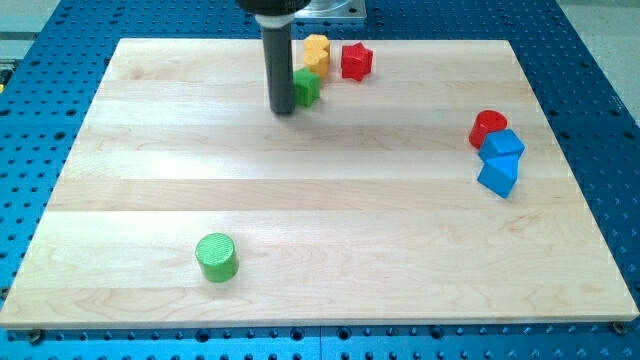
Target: Place the green circle vertically below the red star
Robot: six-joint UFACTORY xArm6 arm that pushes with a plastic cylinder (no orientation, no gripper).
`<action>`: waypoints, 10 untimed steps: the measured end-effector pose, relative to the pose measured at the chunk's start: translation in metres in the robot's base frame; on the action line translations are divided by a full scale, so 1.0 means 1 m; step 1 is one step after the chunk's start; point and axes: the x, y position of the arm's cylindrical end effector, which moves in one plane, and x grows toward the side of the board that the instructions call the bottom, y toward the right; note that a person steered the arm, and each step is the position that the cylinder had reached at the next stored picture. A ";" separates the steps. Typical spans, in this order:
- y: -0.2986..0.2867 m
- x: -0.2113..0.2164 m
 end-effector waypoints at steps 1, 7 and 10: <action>0.052 -0.006; -0.032 0.094; -0.054 0.102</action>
